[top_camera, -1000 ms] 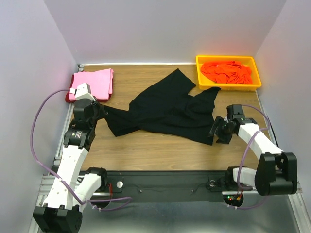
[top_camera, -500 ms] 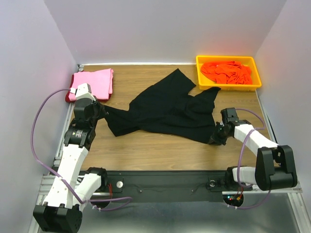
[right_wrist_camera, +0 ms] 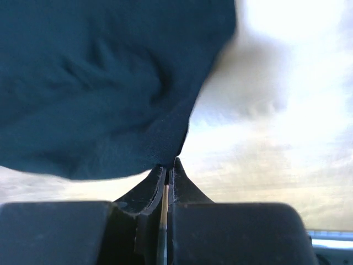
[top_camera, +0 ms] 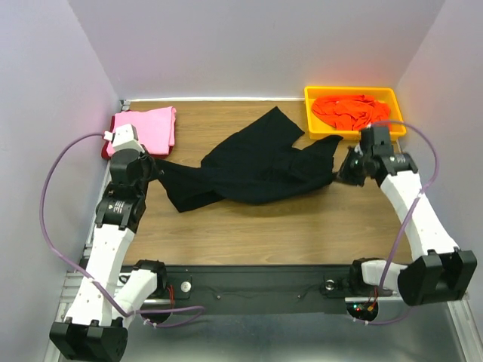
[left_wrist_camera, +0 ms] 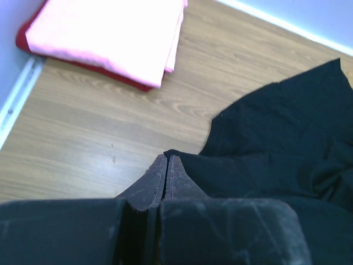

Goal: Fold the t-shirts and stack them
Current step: Flatten the tshirt out

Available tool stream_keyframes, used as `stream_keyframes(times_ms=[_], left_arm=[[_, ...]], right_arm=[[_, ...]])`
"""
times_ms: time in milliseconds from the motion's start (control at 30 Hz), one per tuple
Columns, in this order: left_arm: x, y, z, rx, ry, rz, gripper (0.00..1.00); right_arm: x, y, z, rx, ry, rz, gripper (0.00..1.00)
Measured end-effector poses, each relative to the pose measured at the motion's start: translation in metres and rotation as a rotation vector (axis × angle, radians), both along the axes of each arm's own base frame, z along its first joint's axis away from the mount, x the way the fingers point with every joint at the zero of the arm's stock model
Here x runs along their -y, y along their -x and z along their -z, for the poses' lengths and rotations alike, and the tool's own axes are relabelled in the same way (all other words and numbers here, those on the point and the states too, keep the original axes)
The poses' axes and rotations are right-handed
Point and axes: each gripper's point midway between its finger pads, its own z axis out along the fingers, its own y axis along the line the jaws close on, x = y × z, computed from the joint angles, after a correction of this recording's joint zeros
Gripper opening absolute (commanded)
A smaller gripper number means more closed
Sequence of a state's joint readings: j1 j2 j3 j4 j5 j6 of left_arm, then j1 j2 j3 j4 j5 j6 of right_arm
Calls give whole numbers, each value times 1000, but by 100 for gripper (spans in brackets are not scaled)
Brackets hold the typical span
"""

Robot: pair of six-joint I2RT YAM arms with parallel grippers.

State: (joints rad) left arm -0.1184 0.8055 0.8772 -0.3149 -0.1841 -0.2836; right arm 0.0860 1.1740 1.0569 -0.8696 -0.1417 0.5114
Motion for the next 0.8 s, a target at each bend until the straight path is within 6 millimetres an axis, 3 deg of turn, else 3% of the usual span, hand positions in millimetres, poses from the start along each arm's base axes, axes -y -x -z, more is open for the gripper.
stream_keyframes(times_ms=[67,167,233,300,433,533,667,800], left_arm=[[0,-5,0,3,-10,2,0],[2,-22,13,-32,-18,8,0],[7,-37,27,-64,-17,22,0],[13,-54,56,-138,-14,42,0],[21,-67,104,-274,-7,72,0],[24,-71,113,-294,-2,84,0],[27,-81,100,-246,8,96,0],[29,-83,95,-225,15,104,0]], right_arm=[[1,-21,-27,43,16,-6,9],[1,-57,-36,54,27,-8,22],[1,-84,-17,8,40,-6,28],[4,-110,12,-44,63,5,34],[8,-147,59,-106,103,26,46],[10,-154,66,-95,110,22,46],[8,-154,46,-9,105,-4,49],[13,-122,32,35,124,-28,48]])
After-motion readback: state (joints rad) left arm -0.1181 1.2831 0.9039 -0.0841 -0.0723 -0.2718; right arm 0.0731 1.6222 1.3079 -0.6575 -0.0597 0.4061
